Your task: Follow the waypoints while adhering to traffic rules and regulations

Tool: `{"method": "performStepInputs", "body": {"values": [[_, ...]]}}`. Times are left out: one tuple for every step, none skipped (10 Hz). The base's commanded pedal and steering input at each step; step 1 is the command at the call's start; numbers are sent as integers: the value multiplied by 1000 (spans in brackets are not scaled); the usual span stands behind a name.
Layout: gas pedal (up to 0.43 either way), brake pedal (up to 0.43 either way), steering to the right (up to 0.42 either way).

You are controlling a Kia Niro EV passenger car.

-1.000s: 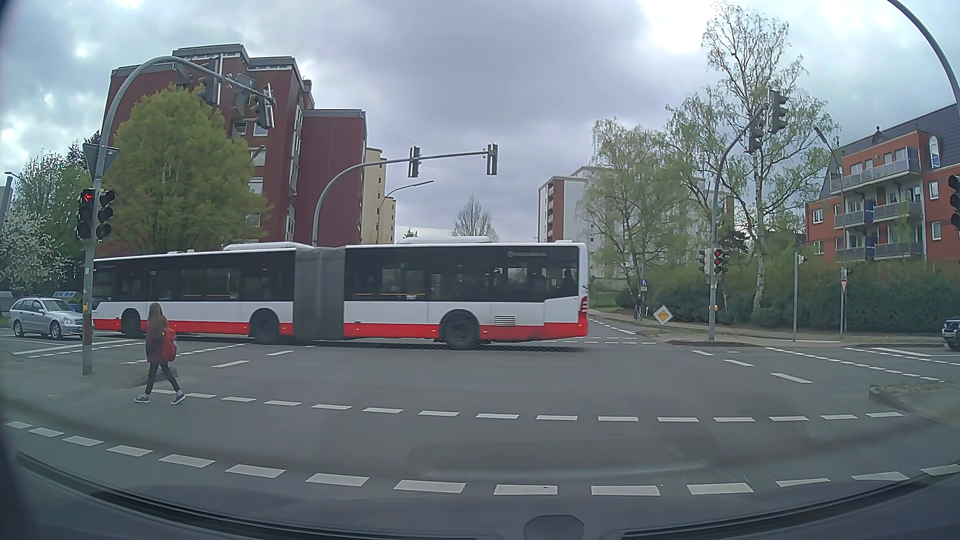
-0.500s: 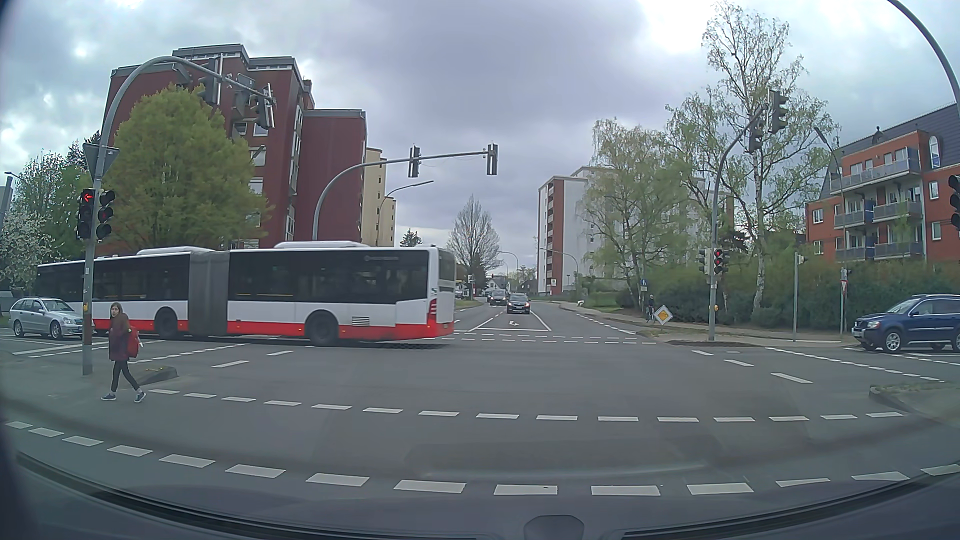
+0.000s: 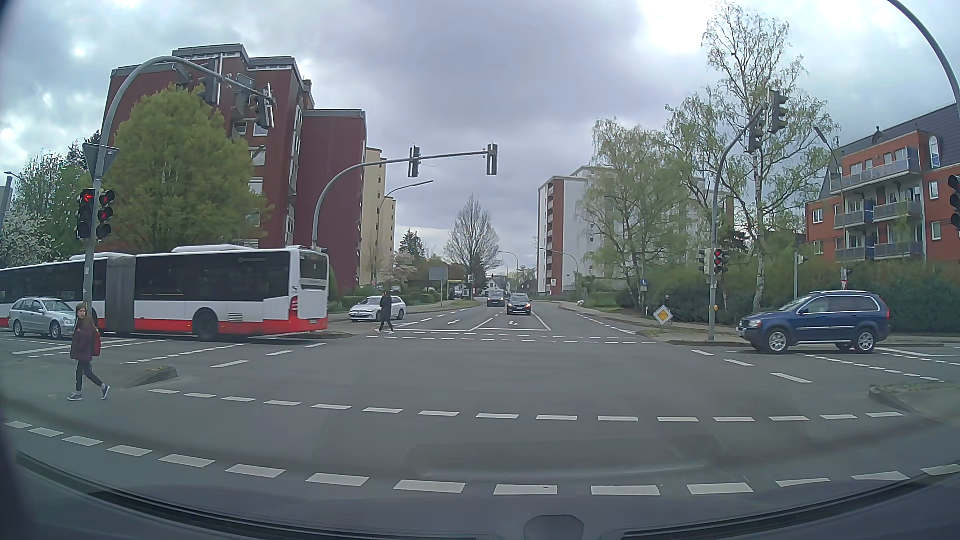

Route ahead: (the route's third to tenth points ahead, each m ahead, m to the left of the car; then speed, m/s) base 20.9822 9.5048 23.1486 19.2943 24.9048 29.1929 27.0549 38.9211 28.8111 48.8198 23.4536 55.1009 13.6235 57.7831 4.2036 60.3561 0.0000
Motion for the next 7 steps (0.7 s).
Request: {"method": "performStepInputs", "body": {"values": [[0, 293, -10], [0, 293, -10], [0, 293, -10], [0, 293, -10], [0, 293, -10], [0, 293, -10], [0, 293, -10]]}}
